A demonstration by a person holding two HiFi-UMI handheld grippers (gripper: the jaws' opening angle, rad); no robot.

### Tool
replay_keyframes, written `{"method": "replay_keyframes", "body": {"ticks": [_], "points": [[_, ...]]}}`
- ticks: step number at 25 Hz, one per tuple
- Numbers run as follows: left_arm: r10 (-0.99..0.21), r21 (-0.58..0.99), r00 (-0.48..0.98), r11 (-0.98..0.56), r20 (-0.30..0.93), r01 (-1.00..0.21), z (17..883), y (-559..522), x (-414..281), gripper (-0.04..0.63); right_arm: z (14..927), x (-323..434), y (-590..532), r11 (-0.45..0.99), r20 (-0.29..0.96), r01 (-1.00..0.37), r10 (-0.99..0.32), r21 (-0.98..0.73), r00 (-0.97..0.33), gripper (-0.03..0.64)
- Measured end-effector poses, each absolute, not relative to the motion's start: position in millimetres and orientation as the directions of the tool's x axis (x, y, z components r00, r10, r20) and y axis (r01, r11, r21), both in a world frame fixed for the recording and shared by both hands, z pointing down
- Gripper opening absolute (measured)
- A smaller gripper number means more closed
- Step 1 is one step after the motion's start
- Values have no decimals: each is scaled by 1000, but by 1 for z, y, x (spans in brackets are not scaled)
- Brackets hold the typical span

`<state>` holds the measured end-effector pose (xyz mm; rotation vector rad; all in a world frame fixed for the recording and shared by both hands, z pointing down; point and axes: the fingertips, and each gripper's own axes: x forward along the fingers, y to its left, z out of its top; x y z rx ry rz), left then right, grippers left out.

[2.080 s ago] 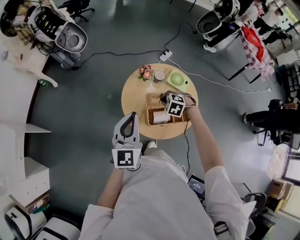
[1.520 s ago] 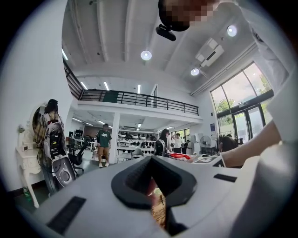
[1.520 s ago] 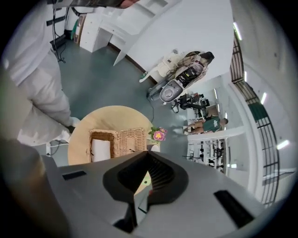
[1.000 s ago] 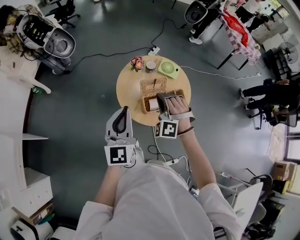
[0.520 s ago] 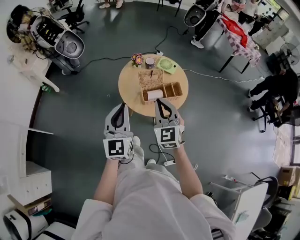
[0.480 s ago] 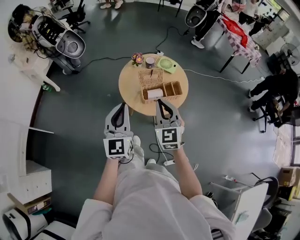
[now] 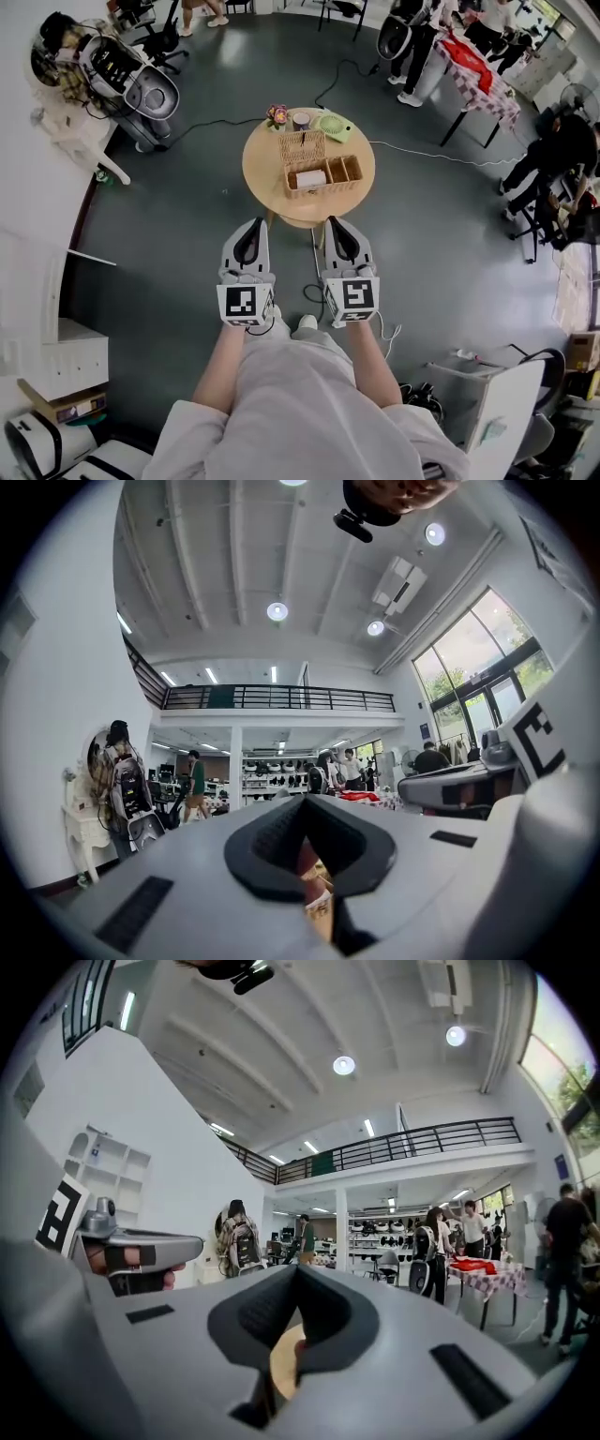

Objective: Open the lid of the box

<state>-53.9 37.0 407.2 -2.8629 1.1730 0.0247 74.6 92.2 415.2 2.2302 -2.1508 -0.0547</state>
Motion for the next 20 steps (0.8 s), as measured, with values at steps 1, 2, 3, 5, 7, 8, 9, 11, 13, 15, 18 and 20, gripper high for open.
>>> {"method": "replay_keyframes", "body": {"ticks": [1, 2, 3, 5, 7, 8, 9, 11, 13, 15, 18, 20], "points": [[-690, -38, 723, -722, -32, -691, 408, 41, -54, -6, 414, 72, 95, -40, 1, -998, -999, 52, 40, -2], [-678, -43, 734, -733, -34, -679, 408, 44, -54, -6, 412, 69, 97, -44, -2, -998, -999, 54, 44, -2], [-665, -52, 746, -744, -40, -666, 406, 47, -53, -6, 411, 66, 97, -48, -4, -997, -999, 59, 48, -2], [-639, -62, 767, -765, -56, -641, 399, 51, -52, -6, 406, 59, 97, -57, -8, -995, -998, 81, 56, -2], [-622, -55, 780, -779, -68, -625, 395, 53, -54, -6, 404, 55, 99, -73, -9, -993, -997, 90, 72, -2], [-620, -47, 781, -780, -67, -624, 395, 52, -57, -6, 405, 54, 99, -82, -9, -993, -997, 83, 81, -2], [-622, -36, 781, -780, -60, -625, 397, 51, -60, -6, 405, 53, 100, -89, -7, -993, -996, 73, 89, -2], [-619, -13, 784, -784, -42, -620, 403, 51, -67, -6, 405, 51, 102, -98, -4, -993, -995, 66, 98, -2], [-615, -6, 788, -788, -33, -615, 405, 52, -68, -6, 403, 53, 104, -105, -5, -992, -995, 68, 104, -2], [-611, -8, 791, -791, -28, -611, 406, 54, -65, -6, 400, 57, 106, -107, -8, -992, -994, 63, 107, -2], [-598, -8, 801, -801, -34, -598, 402, 59, -64, -6, 397, 54, 108, -101, -15, -993, -995, 65, 100, -2], [-588, -11, 808, -808, -38, -589, 399, 62, -65, -6, 396, 50, 109, -97, -18, -993, -995, 75, 96, -2]]}}
